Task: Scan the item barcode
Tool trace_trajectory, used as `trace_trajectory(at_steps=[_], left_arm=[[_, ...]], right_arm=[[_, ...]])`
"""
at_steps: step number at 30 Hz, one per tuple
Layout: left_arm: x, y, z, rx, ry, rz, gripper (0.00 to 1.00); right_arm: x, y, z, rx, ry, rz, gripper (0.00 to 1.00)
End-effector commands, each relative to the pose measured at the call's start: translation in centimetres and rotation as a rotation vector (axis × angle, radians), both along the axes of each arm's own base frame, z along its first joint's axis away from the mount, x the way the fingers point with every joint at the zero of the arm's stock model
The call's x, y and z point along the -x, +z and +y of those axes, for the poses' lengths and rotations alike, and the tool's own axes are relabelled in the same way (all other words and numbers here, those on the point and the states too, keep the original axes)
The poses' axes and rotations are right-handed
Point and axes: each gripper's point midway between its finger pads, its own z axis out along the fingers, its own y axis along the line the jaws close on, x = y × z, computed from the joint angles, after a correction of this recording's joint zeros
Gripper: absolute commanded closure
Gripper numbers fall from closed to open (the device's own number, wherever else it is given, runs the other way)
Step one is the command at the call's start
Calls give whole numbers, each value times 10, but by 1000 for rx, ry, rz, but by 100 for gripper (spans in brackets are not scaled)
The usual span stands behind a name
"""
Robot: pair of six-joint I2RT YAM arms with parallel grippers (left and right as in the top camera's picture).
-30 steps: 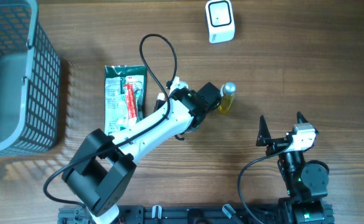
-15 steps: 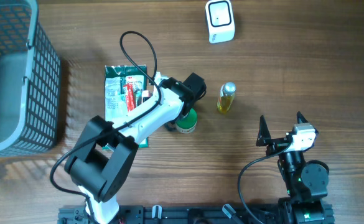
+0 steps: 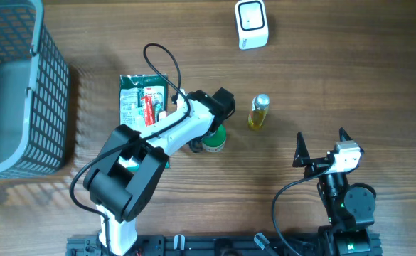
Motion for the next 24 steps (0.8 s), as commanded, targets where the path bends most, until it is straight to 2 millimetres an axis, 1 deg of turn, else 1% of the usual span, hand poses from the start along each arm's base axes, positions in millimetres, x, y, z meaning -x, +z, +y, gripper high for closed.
trace_trajectory(at_steps=[1,7,8,9,10,11,12,13,14,15,17,18,19,20,21,22,24], left_arm=[[-4,14,-3,49,21,-41,64],[-11,45,-6,116,24,-129,64],[-15,56,-5,138,37,-156,65],[-25,74,-2,200,74,-197,64],[-31,87,0,265,104,-218,62],[-42,108,7,382,155,-243,58],[-49,119,12,449,164,-254,58],[-57,131,18,539,167,-261,57],[-63,138,29,622,173,-267,57],[-67,142,39,675,190,-267,57],[-72,142,71,758,253,-261,57],[-75,142,88,776,276,-269,57],[-76,142,99,771,290,-278,54],[-76,142,107,767,306,-285,50],[-74,140,118,748,336,-288,12],[-74,140,120,747,341,-289,0],[-74,140,120,747,342,-290,0]], right_arm=[[0,2,-1,7,-6,-10,0],[0,2,-1,8,-6,-10,0],[0,2,-1,8,-6,-10,0],[0,2,-1,7,-6,-10,0],[0,2,-1,7,-6,-11,0],[0,2,-1,8,-6,-10,0],[0,2,-1,7,-6,-11,0],[0,2,-1,7,-6,-11,0],[0,2,-1,7,-6,-11,0],[0,2,-1,7,-6,-11,0],[0,2,-1,8,-6,-11,0],[0,2,-1,7,-6,-11,0],[0,2,-1,7,-6,-10,0],[0,2,-1,7,-6,-11,0],[0,2,-1,7,-6,-11,0],[0,2,-1,7,-6,-11,1],[0,2,-1,7,-6,-11,0]])
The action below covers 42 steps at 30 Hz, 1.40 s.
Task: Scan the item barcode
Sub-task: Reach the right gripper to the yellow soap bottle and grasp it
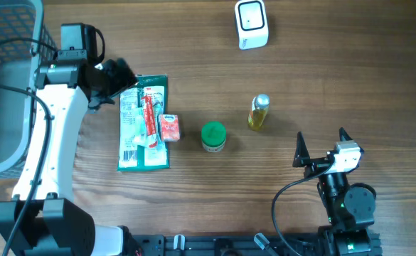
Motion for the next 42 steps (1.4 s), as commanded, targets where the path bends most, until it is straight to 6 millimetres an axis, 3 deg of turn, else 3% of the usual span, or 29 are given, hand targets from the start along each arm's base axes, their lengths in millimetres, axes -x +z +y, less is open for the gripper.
trace_trajectory(at_steps=[1,7,10,11,14,17,18,21,23,24,25,26,27,31,33,36,39,42], left_arm=[[0,1,0,11,-21,-1,0],[0,1,0,11,-21,-1,0],[0,1,0,11,-21,-1,0],[0,1,0,11,-21,-1,0],[0,1,0,11,-21,-1,0],[0,1,0,11,-21,-1,0],[0,1,0,11,-21,-1,0],[0,1,0,11,-21,-1,0],[0,1,0,12,-21,-1,0],[0,1,0,11,-21,-1,0],[0,1,0,11,-21,-1,0],[0,1,0,11,-21,-1,0],[0,1,0,12,-21,-1,0],[0,1,0,11,-21,-1,0],[0,1,0,11,-21,-1,0],[0,1,0,11,-21,-1,0],[0,1,0,11,-21,-1,0],[0,1,0,11,-21,-1,0]], right_arm=[[0,2,-1,8,-6,-10,0],[0,8,1,-16,3,-31,0],[5,16,7,-225,30,38,0],[10,26,6,-232,25,56,0],[27,82,5,-265,21,66,0],[33,138,16,-307,70,195,0],[29,145,21,-294,72,333,0],[13,144,22,-268,14,676,0],[-31,153,31,-277,22,746,1],[-43,143,45,-296,84,815,0],[-53,128,57,-304,141,879,10],[-60,113,58,-320,123,934,30],[-67,103,57,-334,87,966,31],[-84,53,78,-190,25,1082,3],[-92,18,93,-123,-16,1159,2],[-105,-18,105,-110,-27,1225,2],[-112,-48,113,-107,-18,1285,4],[-112,-64,115,-101,-20,1329,10]])
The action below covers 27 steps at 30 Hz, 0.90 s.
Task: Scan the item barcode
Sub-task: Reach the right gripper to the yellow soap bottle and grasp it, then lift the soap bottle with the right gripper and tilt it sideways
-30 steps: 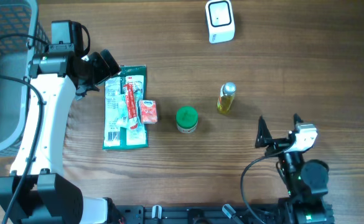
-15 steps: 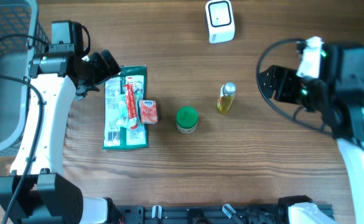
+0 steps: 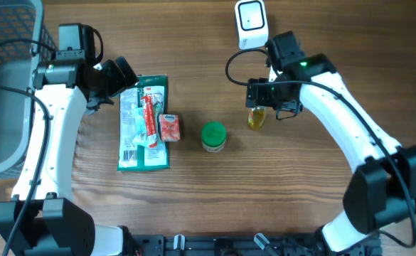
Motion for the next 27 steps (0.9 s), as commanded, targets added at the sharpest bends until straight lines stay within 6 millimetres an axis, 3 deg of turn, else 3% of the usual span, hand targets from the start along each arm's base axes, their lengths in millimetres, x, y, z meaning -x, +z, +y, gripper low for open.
trace_trajectory(at_steps=[1,7,11,17,20,27], left_arm=[[-1,1,1,-4,-15,-4,0],[-1,1,1,-4,-15,-4,0],[-1,1,1,-4,-15,-4,0],[-1,1,1,-4,-15,-4,0],[-1,1,1,-4,-15,-4,0],[-1,1,1,-4,-15,-4,0]], right_arm=[[0,-6,4,-2,-2,26,12],[-5,-4,19,6,24,-21,16],[-6,-5,17,87,25,-53,16],[1,-15,12,100,17,-28,26],[0,-15,13,97,16,-34,40],[4,-16,11,105,17,-15,45]])
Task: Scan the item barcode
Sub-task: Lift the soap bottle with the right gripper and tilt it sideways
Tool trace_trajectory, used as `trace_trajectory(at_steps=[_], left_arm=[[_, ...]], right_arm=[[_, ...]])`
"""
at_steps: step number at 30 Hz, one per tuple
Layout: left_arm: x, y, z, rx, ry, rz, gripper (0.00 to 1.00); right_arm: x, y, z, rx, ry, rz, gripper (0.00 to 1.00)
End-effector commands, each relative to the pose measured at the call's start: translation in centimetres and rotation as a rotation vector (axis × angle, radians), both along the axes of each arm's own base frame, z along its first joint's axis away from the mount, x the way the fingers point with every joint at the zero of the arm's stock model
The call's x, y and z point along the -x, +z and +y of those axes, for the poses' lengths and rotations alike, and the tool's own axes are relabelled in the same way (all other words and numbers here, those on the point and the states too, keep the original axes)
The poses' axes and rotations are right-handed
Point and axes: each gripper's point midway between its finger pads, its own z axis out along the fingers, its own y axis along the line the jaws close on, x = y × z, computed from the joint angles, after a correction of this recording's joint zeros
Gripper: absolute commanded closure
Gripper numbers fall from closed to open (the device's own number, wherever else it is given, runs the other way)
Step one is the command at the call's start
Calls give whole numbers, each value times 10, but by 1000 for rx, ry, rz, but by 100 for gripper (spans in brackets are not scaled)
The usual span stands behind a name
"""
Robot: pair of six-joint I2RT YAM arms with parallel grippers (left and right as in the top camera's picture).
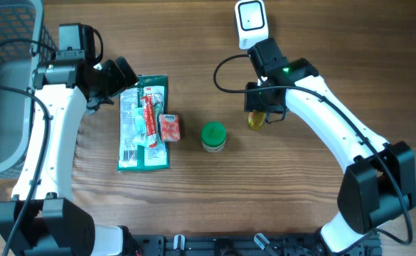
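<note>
A small yellow bottle [255,121] lies right of centre, its upper part hidden under my right gripper [265,111], which sits directly on top of it. The wrist hides the fingers, so their grip does not show. The white scanner [251,23] stands at the far edge, just behind that arm. My left gripper [114,80] hovers at the top left corner of a green packet [144,142], its fingers spread with nothing between them.
A green-lidded jar [213,136] stands left of the bottle. A small red packet [168,127] and a red tube [148,114] lie on the green packet. A grey mesh basket [51,85] fills the left edge.
My right gripper has shifted a little to the left and now covers the bottle's cap end. The bottle lies where it was. The left arm has not moved.
First my left gripper was at the green-lidded jar in the middle, and the right arm rested at the front right. Then the left gripper was at the green packet's top left corner. Later the right arm had reached the yellow bottle, where it now sits closer.
</note>
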Motion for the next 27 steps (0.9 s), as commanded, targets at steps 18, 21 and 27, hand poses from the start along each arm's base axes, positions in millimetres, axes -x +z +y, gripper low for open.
trace_trajectory(at_steps=[18,21,27], left_arm=[[-1,1,1,-4,-15,-4,0],[-1,1,1,-4,-15,-4,0],[-1,1,1,-4,-15,-4,0]], right_arm=[[84,202,24,-1123,483,-37,67],[107,202,23,-1112,571,-34,73],[127,204,25,-1113,587,-33,73]])
